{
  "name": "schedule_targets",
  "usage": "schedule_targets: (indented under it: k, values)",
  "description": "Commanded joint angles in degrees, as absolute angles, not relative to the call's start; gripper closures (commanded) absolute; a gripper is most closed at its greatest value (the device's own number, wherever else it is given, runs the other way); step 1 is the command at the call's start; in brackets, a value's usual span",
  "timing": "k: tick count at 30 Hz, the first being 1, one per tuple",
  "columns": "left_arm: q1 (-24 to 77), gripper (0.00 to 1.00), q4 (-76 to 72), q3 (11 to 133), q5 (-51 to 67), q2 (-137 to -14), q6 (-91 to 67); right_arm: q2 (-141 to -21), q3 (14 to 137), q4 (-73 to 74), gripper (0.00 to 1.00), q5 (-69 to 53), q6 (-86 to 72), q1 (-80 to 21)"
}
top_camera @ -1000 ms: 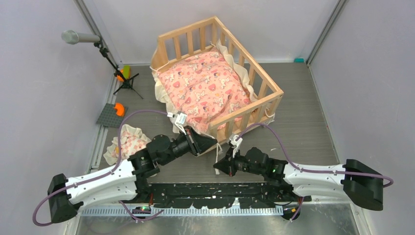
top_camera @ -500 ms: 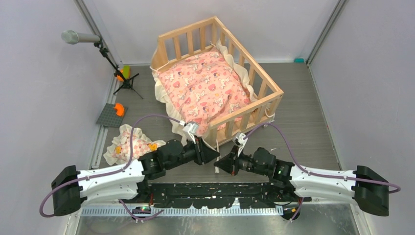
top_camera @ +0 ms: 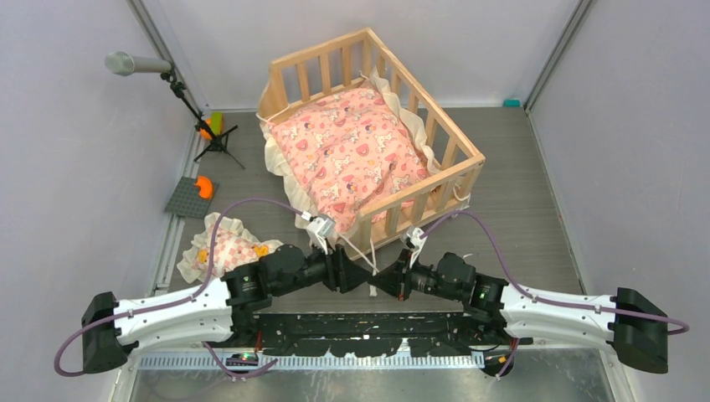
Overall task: Set up the pet bed
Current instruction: Cross the ropes on the bed frame.
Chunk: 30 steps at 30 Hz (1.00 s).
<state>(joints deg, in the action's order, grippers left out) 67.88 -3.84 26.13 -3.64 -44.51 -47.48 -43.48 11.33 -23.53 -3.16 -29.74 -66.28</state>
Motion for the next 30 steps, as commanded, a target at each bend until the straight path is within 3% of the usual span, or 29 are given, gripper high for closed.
schedule_targets:
  k: [1, 9, 16, 30]
  values:
    - [68.1, 0.44, -2.1, 25.9, -4.6, -41.6, -46.0, -44.1, 11.3, -25.7, 0.99, -2.2, -30.2, -66.6]
    - [70.9, 0.47, -4.9, 22.3, -2.4, -43.2, -38.4, -48.6, 13.2, -27.8, 1.0, 1.7, -35.8, -66.6]
    - [80.4, 0.5, -6.7, 19.3, -13.8, -41.5, -33.1, -51.0, 15.6, -27.2, 1.0, 3.4, -41.6, -66.6]
    - [90.6, 0.42, -16.1, 19.7, -39.3, -50.8, -29.8, -51.2, 16.6, -26.3, 1.0, 4.4, -46.5, -66.6]
